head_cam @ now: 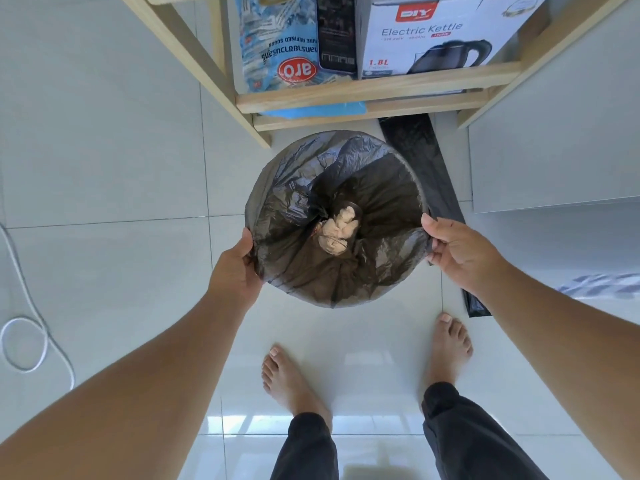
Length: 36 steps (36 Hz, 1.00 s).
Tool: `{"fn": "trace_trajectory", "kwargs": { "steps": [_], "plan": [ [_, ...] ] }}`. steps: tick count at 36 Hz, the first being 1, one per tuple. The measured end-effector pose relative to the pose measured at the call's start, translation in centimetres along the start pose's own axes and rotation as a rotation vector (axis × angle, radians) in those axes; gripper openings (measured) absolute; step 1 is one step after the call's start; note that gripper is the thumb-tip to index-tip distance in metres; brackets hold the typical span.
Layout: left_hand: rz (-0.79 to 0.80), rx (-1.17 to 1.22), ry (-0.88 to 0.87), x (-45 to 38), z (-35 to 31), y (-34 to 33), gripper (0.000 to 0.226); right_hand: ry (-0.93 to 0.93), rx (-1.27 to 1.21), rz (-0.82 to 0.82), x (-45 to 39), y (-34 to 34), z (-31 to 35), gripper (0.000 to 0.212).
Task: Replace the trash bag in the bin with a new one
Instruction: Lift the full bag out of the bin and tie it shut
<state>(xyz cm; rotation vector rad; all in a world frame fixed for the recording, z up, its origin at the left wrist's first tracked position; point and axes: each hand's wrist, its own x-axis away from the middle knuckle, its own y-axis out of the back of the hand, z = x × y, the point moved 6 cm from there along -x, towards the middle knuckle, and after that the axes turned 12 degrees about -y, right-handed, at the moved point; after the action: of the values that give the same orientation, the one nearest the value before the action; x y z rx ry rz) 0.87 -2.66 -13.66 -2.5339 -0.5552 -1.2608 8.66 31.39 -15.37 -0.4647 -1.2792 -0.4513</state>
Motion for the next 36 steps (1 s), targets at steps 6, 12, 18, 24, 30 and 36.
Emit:
{"fn": "trace_trajectory", "kwargs": {
  "steps": [6,12,18,24,30,36],
  "plan": [
    [-0.217,-0.437,-0.135,-0.8,-0.8,1.5,0.018,0.26,0.317,-0.332,1.3,0.0,2.9,0.046],
    [-0.263,-0.778,-0.487,0.9,-2.6,0.0,0.008,0.778,0.864,-0.543,5.3,-3.6,6.4,0.025],
    [-0.279,-0.534,-0.386,1.8,-2.5,0.6,0.02,0.593,0.656,-0.528,4.9,-2.8,6.3,0.028],
    [-0.128,-0.225,-0.168,2.0,-1.7,0.8,0.027,0.104,0.239,-0.024,3.2,-2.3,2.5,0.02],
    [-0.086,-0.249,-0.017,3.5,-0.9,-0.6,0.012,-0.096,0.256,-0.048,2.7,-1.4,-1.0,0.031],
    [-0.09,-0.24,0.144,5.3,-0.4,-2.4,0.017,-0.273,-0.078,0.177,3.3,-1.9,-3.8,0.057]
  ]
}}
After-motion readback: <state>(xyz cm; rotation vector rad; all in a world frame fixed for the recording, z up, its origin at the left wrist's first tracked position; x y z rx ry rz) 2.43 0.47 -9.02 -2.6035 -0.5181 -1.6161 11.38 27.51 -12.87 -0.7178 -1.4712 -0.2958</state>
